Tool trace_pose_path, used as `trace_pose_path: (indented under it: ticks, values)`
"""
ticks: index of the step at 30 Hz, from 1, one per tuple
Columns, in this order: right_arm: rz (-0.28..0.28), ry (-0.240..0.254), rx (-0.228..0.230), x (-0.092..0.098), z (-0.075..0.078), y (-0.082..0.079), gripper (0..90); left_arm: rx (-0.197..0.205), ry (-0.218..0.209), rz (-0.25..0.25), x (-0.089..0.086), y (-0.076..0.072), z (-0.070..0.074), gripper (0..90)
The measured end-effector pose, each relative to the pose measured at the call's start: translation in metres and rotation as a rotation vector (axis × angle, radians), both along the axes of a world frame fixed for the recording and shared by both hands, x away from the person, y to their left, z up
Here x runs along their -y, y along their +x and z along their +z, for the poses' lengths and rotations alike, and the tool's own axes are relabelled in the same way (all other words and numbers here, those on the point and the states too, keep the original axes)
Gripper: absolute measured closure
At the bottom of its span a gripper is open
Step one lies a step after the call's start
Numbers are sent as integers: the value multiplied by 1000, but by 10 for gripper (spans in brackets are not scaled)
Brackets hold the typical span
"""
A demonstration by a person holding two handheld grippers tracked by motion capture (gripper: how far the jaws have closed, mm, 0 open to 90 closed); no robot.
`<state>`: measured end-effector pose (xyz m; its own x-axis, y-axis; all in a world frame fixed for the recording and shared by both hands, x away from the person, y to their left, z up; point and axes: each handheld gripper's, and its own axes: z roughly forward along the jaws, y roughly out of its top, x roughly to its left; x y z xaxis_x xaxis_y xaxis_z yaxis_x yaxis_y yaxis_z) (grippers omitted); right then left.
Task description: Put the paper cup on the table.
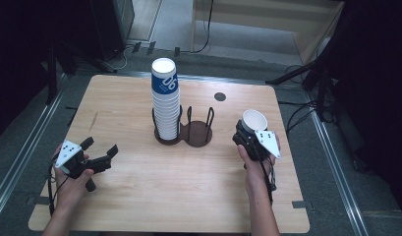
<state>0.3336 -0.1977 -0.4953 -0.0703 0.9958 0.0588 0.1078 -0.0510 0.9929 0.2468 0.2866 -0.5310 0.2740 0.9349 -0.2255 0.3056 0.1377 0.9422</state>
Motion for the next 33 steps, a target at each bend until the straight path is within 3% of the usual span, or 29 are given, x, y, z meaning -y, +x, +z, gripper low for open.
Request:
trace_pose_path:
  ticks: [8,17,23,24,26,27,29,33]
  values:
    - [-19,-23,9,-2,0,21,204,-5,-19,47,-12,0,-6,17]
    - [-26,-44,-5,-6,-5,44,204,-19,17,51,-11,1,-13,18]
    - [-31,-117,11,-12,-10,59,204,-18,25,55,-10,1,-17,18]
    - [-30,-119,6,-14,-11,61,204,-25,32,68,-10,0,-17,33]
    - [-25,-130,0,-15,-11,65,204,-38,48,119,-10,-1,-17,281]
    - [-25,-129,-1,-15,-12,67,204,-33,42,128,-11,-1,-18,315]
    - [-30,-129,-7,-16,-15,72,204,-19,31,123,-11,-3,-17,213]
    - [-39,-142,-27,-15,-21,79,204,-14,37,121,-10,-3,-18,186]
